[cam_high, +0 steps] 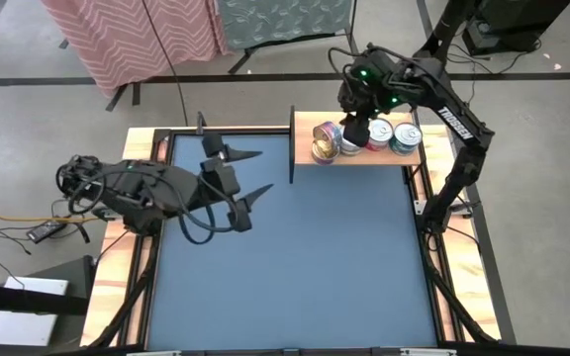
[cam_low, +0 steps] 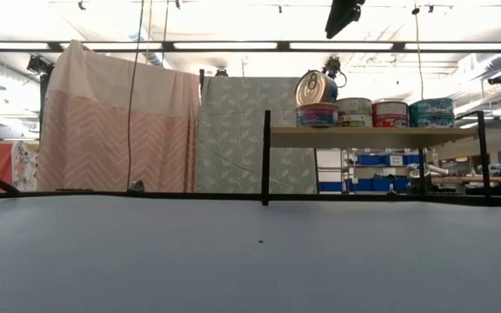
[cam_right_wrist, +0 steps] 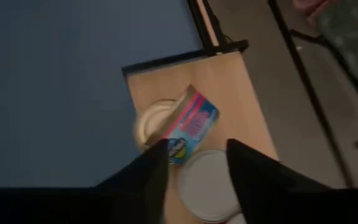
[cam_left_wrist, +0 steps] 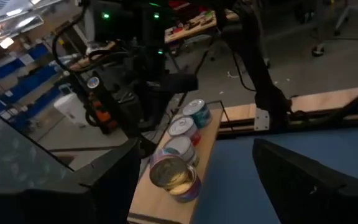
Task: Stack canned seafood by type on shelf
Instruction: Stack the blue-pink tuna can on top of the blue-pink tuna can on the shelf
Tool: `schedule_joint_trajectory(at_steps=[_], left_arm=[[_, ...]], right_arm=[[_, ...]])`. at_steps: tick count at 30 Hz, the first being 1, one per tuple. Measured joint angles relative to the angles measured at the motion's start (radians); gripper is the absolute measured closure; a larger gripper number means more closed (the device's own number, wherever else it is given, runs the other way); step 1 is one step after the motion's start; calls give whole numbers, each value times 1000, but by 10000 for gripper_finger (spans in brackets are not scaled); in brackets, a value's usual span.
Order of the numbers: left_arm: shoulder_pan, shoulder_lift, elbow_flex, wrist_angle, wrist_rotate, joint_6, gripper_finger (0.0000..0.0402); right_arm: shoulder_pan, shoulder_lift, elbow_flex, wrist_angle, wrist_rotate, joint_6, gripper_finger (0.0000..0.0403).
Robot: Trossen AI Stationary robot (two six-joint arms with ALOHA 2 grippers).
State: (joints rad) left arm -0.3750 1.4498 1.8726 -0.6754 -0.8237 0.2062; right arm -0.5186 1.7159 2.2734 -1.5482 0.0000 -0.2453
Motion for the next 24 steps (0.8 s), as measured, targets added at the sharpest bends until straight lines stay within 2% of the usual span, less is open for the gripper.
schedule_joint_trajectory(at_steps=[3, 7, 11, 16, 24], left_arm=[[2, -1, 0, 37, -1, 43, 90], [1, -12, 1, 48, 0, 53, 90], [-2, -28, 1, 48, -2, 52, 90], [-7, -33, 1, 48, -1, 52, 90], [-7, -32, 1, 47, -1, 51, 90]], right_arm=[[0, -4, -1, -2, -37, 46, 185], [9, -2, -61, -8, -18, 71, 107], [13, -1, -155, -6, 6, 110, 54], [22, 1, -239, 38, 0, 123, 39], [28, 0, -243, 110, -38, 165, 44]])
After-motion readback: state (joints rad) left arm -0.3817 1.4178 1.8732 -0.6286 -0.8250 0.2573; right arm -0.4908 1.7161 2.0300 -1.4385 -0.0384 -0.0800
